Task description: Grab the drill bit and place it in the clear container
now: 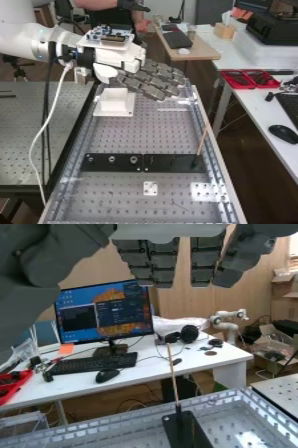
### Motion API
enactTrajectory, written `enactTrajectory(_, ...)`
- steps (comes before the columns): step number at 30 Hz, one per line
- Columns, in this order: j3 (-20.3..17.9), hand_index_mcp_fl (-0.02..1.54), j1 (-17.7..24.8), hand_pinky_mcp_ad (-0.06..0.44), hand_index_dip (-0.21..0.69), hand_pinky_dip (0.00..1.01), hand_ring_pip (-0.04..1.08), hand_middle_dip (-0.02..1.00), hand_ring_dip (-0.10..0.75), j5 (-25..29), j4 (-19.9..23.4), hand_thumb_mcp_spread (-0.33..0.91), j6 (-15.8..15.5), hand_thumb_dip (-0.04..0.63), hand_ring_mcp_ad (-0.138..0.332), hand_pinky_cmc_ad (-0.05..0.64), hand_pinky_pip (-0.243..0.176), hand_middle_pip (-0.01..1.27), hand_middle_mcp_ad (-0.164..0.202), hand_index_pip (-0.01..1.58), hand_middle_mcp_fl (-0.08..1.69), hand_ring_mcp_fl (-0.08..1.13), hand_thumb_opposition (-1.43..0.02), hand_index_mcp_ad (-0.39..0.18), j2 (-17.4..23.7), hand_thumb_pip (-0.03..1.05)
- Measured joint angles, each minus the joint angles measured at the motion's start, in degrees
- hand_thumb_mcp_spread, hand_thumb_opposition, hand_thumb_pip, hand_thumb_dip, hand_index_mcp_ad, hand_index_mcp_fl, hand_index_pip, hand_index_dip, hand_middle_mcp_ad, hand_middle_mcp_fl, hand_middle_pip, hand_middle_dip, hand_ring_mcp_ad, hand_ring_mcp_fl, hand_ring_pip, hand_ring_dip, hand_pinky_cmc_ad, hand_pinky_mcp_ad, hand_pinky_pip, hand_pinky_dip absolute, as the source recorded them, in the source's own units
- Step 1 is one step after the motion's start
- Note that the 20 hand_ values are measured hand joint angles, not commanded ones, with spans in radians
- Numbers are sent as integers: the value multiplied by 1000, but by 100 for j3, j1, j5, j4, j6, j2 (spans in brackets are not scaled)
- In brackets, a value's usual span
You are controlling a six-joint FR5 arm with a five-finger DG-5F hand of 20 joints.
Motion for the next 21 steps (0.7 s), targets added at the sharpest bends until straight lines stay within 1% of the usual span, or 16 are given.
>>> enactTrajectory(1,-17,58,-6,176,84,188,98,26,-21,7,41,183,20,9,215,246,-91,140,105,80,5,30,-682,94,-30,253)
enactTrajectory(3,-40,75,-25,176,108,201,98,26,-21,26,119,222,65,16,215,246,-93,140,105,87,5,30,-695,94,-130,319)
enactTrajectory(7,-36,75,-61,176,155,227,98,26,-21,40,193,227,120,17,215,246,-89,140,105,87,7,30,-695,94,-286,372)
enactTrajectory(9,-15,77,-96,176,155,229,98,24,-21,43,237,262,144,19,215,246,-89,138,105,80,7,28,-709,96,-392,421)
enactTrajectory(10,-8,80,-105,176,159,227,98,26,-21,42,244,260,149,33,211,246,-93,140,101,86,7,26,-709,96,-414,436)
enactTrajectory(11,10,87,-126,176,173,230,94,26,-21,38,257,269,160,37,211,246,-93,140,101,86,7,26,-728,89,-459,449)
enactTrajectory(12,33,84,-145,176,168,237,94,26,-21,32,261,278,167,37,211,246,-93,138,105,84,3,24,-726,87,-504,456)
enactTrajectory(14,81,87,-178,176,185,244,93,26,-21,18,263,276,168,54,215,246,-93,140,101,99,5,14,-724,72,-579,478)
enactTrajectory(16,136,86,-215,176,208,258,96,24,-21,0,261,281,160,86,215,246,-93,140,101,103,5,14,-744,56,-655,482)
enactTrajectory(17,174,87,-239,176,215,260,96,24,-21,-15,255,278,154,79,215,246,-96,140,105,101,2,12,-744,56,-701,504)
enactTrajectory(19,235,119,-281,180,232,260,96,31,-21,-45,243,304,153,103,215,243,-96,141,101,152,7,17,-744,56,-775,581)
enactTrajectory(21,313,115,-343,176,232,262,91,33,-21,-104,236,298,158,126,211,246,-96,138,105,216,3,3,-745,54,-878,590)
